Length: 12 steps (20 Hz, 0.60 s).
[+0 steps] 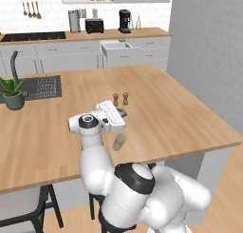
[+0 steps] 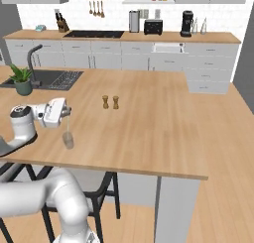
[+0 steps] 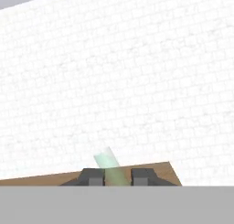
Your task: Take a straw from the drawer in front and place it inside the glass cup on the dining counter.
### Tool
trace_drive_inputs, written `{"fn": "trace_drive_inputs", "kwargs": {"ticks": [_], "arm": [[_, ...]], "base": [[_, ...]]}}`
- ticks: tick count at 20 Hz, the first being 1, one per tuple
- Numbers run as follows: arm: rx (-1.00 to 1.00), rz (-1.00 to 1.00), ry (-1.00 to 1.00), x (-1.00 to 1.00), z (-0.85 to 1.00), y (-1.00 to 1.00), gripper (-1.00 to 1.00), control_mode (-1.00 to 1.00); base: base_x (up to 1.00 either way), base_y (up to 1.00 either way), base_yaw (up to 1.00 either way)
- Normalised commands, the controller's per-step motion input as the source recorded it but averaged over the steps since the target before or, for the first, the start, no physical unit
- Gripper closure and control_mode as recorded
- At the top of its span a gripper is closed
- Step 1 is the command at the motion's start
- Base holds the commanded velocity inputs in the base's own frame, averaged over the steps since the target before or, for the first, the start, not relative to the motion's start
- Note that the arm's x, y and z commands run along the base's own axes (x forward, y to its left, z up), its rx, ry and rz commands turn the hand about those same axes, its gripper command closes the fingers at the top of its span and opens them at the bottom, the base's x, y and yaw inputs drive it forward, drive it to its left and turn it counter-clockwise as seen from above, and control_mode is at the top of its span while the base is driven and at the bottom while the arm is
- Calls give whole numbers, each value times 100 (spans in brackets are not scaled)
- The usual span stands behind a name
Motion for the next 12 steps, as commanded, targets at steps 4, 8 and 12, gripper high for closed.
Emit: {"fn": "trace_drive_inputs", "kwargs": {"ticks": [4,8,12], "arm": [[0,0,-12,16,11,23,100,-100],[0,0,-10,8,11,30,100,-100],[0,0,-6,1,8,7,100,-100]], "base": [[0,0,0],[0,0,0],[0,0,0]]}}
